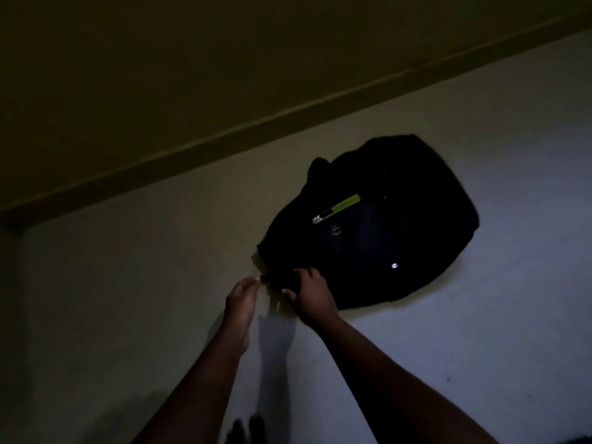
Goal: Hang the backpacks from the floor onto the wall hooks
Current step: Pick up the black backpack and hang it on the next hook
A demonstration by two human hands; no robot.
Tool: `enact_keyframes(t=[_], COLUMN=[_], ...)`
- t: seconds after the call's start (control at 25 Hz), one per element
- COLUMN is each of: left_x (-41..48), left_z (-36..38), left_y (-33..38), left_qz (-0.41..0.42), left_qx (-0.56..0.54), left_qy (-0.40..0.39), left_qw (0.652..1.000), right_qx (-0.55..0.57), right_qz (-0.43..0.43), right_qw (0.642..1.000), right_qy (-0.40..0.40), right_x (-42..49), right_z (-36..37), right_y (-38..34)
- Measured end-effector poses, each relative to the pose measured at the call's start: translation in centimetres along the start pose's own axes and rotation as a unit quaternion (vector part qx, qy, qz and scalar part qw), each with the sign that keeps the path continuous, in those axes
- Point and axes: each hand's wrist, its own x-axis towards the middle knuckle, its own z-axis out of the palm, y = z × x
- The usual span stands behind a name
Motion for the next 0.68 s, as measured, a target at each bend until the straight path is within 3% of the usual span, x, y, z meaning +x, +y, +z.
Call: enact_keyframes(t=[0.16, 0.32, 0.44, 0.56, 0.68], left_x=[6.8, 9.5, 7.4, 2.2, -5.1], left_z=[1.4, 2.5, 2.7, 2.1, 0.7], left_y=[-4.8, -7.0, -6.5, -4.1, -0.2], left_qz=[-0.04, -0.062, -0.071, -0.062, -0.025], left_qx=[-0.038, -0.058, -0.061, -0.084, -0.117], left_qy=[-0.001, -0.028, -0.036, -0.028, 0.0], left_qw=[0.998, 0.996, 0.995, 0.994, 0.993], right_qx=[-0.187, -0.272, -0.206, -0.048, 0.069], right_qz=[-0.03, -0.09, -0.096, -0.062, -0.028], right_qw=[0.981, 0.956, 0.973, 0.996, 0.997], right_qy=[-0.028, 0.063, 0.044, 0.03, 0.02], right_x=[6.9, 8.3, 6.5, 1.7, -4.9], right_z=[6.1, 9.2, 7.8, 3.8, -2.3], right_y=[4.8, 6.4, 5.8, 2.9, -0.5])
